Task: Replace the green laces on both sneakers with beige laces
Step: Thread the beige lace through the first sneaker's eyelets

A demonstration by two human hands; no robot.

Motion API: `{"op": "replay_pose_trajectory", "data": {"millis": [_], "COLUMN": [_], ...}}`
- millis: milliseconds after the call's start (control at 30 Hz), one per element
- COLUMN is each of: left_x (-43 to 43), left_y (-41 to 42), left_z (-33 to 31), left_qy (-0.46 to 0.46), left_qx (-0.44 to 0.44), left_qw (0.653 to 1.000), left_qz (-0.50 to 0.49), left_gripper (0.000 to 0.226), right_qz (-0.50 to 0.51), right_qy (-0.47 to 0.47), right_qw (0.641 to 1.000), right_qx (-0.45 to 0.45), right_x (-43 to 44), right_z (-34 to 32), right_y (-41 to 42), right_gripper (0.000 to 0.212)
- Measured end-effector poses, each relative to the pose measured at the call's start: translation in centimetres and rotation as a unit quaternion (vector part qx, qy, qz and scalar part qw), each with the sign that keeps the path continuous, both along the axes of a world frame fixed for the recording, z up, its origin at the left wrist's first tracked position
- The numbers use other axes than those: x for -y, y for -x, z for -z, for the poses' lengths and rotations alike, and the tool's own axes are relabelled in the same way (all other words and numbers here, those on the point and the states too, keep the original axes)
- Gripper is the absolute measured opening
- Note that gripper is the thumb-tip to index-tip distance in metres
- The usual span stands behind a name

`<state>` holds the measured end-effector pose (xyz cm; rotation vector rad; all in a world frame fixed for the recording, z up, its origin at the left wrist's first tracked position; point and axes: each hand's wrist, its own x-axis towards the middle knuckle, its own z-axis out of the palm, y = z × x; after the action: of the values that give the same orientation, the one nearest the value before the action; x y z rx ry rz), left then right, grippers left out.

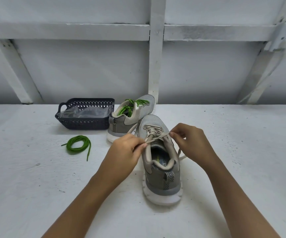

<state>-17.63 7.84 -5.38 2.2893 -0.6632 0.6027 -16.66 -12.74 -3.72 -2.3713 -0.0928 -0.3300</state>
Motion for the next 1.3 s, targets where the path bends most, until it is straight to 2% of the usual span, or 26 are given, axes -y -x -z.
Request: {"op": "replay_pose_trajectory", "data": {"millis": [100,167,233,300,400,500,633,733,933,1000,1133,1300], "left_x": [-0.4,-0.5,-0.2,0.4,1.7,3.2,4.4,4.6,3.8,3.5,3.1,3.3], "left_y": [0.6,0.8,1.0,1.0,0.5,-0.1,-0.5,-0.5,-0.4,-0.4,-0.8,-1.1], "left_z": [-0.5,-1.0,-1.8,-2.5,-3.1,-3.3,-2.8,-2.3,-2.3,-2.4,-2.4,-2.7], "left_qy": [-0.019,0.013,0.114,0.241,0.386,0.458,0.447,0.392,0.279,0.269,0.291,0.303], "left_qx": [-0.039,-0.068,-0.112,-0.158,-0.189,-0.213,-0.227,-0.24,-0.254,-0.262,-0.307,-0.32], "left_qw": [0.999,0.997,0.986,0.957,0.903,0.859,0.858,0.882,0.918,0.915,0.892,0.887], "left_qz": [-0.027,-0.036,-0.044,-0.04,0.015,0.083,0.115,0.104,0.125,0.145,0.159,0.14], "left_gripper": [0.015,0.024,0.031,0.036,0.037,0.031,0.019,0.026,0.035,0.032,0.02,0.033], "right_qz": [0.009,0.012,0.005,-0.006,-0.037,-0.042,-0.04,-0.044,-0.036,-0.044,-0.064,-0.119], "right_qy": [-0.015,-0.064,-0.157,-0.262,-0.432,-0.477,-0.469,-0.447,-0.331,-0.31,-0.335,-0.346], "right_qw": [1.0,0.997,0.987,0.964,0.9,0.876,0.881,0.892,0.942,0.949,0.939,0.93], "right_qx": [-0.017,-0.028,-0.032,-0.034,-0.044,-0.049,-0.052,-0.049,-0.037,-0.031,-0.034,-0.018], "right_x": [-0.2,-0.2,-0.4,-1.0,-2.1,-2.7,-2.7,-2.6,-2.3,-2.2,-2.1,-2.2], "right_z": [0.2,0.1,-0.3,-0.8,-1.4,-1.6,-1.5,-1.4,-0.5,-0.4,-0.4,-0.4], "right_y": [0.2,0.5,0.9,1.3,1.5,1.4,1.4,1.4,1.1,1.2,1.4,1.7], "right_gripper": [0.018,0.027,0.035,0.035,0.032,0.029,0.022,0.021,0.03,0.025,0.014,0.005]}}
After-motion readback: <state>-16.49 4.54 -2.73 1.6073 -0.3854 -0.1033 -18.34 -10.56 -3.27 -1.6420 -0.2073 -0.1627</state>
